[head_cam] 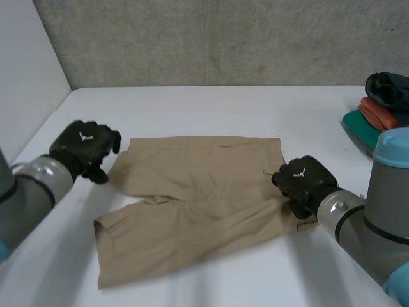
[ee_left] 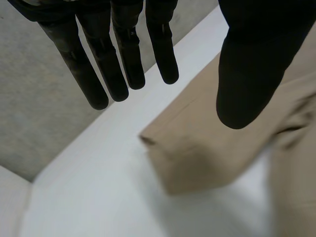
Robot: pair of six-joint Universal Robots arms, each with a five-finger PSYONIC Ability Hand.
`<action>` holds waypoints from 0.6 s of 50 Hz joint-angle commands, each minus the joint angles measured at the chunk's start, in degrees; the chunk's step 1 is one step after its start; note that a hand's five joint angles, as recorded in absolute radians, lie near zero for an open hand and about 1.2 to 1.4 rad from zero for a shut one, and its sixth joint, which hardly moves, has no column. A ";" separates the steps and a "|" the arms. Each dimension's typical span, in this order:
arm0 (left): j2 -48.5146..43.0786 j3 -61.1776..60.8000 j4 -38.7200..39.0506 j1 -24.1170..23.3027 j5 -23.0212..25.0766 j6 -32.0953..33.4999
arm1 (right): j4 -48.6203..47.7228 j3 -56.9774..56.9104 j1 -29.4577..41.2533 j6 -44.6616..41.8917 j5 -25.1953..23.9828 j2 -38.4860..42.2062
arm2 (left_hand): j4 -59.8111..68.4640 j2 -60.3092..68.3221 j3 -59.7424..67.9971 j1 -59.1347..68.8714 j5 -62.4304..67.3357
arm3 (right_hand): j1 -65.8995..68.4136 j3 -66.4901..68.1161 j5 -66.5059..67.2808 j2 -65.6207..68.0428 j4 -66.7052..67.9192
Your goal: Fold the laundry.
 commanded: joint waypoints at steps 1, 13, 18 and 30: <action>7.63 -10.29 -7.74 -4.73 0.22 -10.00 | -2.31 0.01 -0.07 3.00 -0.06 0.25 | -0.91 -0.99 -1.06 -1.25 -0.64 | 17.06 11.92 11.99 13.33 11.40; 4.48 -16.98 -6.36 -7.72 0.14 -11.42 | -2.92 1.25 0.02 3.00 -0.15 0.25 | -9.34 -9.41 -9.48 -9.68 -9.07 | 17.06 11.92 11.99 13.33 11.40; -1.15 -16.45 -1.25 -6.75 -1.53 -11.42 | -2.92 2.21 -0.07 2.91 -0.24 0.07 | -0.13 -0.21 -0.28 -0.47 0.14 | 17.06 11.92 11.99 13.33 11.40; 5.41 -14.87 -18.27 -10.08 -4.79 -5.27 | 4.79 4.23 -0.77 -6.56 -0.15 -6.69 | 44.47 44.39 44.33 44.13 44.74 | 17.06 11.92 11.99 13.33 11.40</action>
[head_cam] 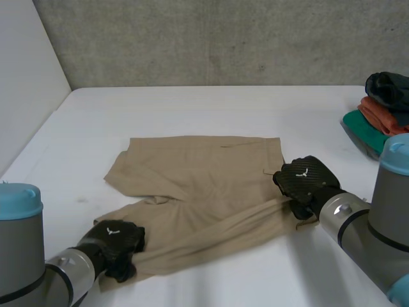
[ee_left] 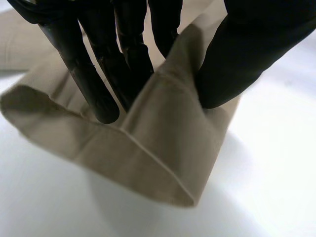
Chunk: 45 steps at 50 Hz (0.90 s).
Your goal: Fold the laundry.
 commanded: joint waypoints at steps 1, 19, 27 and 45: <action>11.33 1.19 -16.93 -4.49 -1.34 5.18 | 11.59 1.36 -0.46 -12.35 0.24 -6.21 | 11.48 11.73 12.21 14.61 13.95 | 17.06 11.92 11.99 13.32 11.39; 9.62 7.51 -2.67 -5.65 -2.04 16.27 | 15.87 1.02 -4.24 -15.83 -1.96 -6.69 | 11.48 11.73 12.21 14.61 13.95 | 17.06 11.92 11.99 13.32 11.39; -4.71 19.63 14.57 -4.77 -2.30 16.36 | 1.47 -6.10 -3.80 -12.13 1.55 1.41 | 11.48 11.73 12.21 14.61 13.95 | 17.06 11.92 11.99 13.32 11.39; -36.62 55.51 18.09 -3.72 -10.92 24.18 | -23.86 -28.16 0.59 -12.74 5.95 28.03 | 11.48 11.73 12.21 14.61 13.95 | 17.06 11.92 11.99 13.32 11.39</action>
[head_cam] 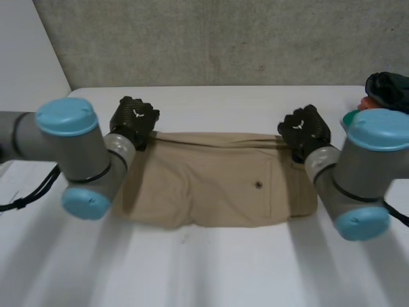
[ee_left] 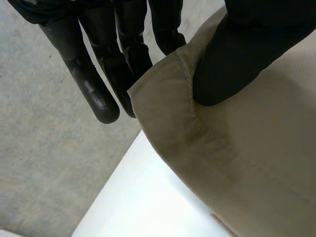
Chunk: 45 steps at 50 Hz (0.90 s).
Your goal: Fold the laundry.
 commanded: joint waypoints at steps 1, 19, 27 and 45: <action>-7.71 8.86 0.14 0.05 -2.92 3.82 | -8.59 -9.52 0.68 0.15 -0.24 10.93 | 11.21 11.43 11.69 14.61 12.21 | 17.06 11.92 11.89 13.32 11.38; 7.04 -8.61 0.40 -2.77 -2.39 -2.32 | 20.57 1.27 -1.86 20.71 -5.76 -5.48 | -58.79 -58.57 -58.31 -55.39 -57.79 | -48.17 -53.30 -53.33 -51.90 -53.84; 12.77 -15.83 1.19 -2.06 -2.22 -6.81 | 20.77 9.89 -6.70 21.42 -13.51 -5.49 | -58.79 -58.57 -58.31 -55.39 -57.79 | -37.24 -42.37 -42.40 -40.97 -42.91; 16.98 -19.34 1.19 -2.06 -2.30 -7.25 | 1.94 18.86 -9.15 3.42 -0.59 -14.80 | -58.79 -58.57 -58.31 -55.39 -57.79 | 17.06 11.92 11.89 13.32 11.38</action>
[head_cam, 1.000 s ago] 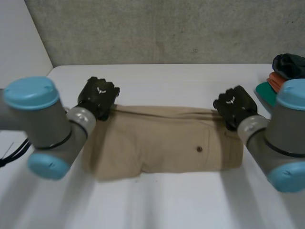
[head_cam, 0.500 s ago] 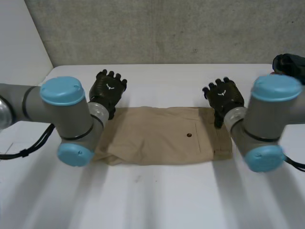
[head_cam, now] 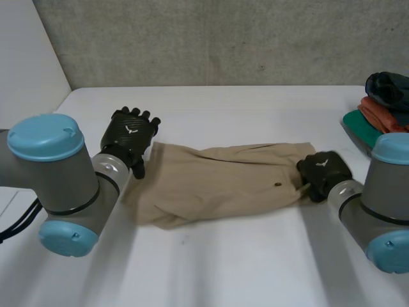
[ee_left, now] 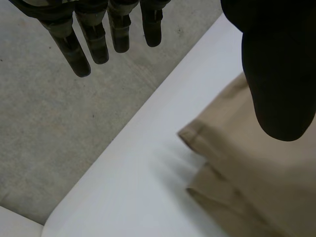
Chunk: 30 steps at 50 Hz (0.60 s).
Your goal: Fold the laundry.
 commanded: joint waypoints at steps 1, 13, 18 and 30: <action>3.39 -1.54 -0.01 0.07 -0.01 0.00 | -3.40 4.55 -2.76 -12.76 1.76 -8.78 | -1.63 -1.86 -2.04 -0.74 -2.78 | 17.72 13.00 13.32 13.40 11.55; 7.61 -5.23 -0.01 0.16 -0.01 -0.27 | -8.05 -2.56 12.50 -28.69 -7.18 -8.00 | -1.63 -1.86 -2.04 -0.74 -2.78 | 17.72 13.00 13.32 13.40 11.55; 8.93 -6.38 -0.01 0.16 -0.09 -0.53 | -11.48 -4.32 21.74 -32.55 -17.82 -1.24 | -1.63 -1.86 -2.04 -0.74 -2.78 | 17.72 13.00 13.32 13.40 11.55; 10.16 -6.03 0.07 0.42 -0.18 -3.34 | -5.68 -7.31 26.24 -36.37 -25.66 5.20 | -1.63 -1.86 -2.04 -0.74 -2.78 | -52.28 -57.00 -56.68 -56.60 -58.45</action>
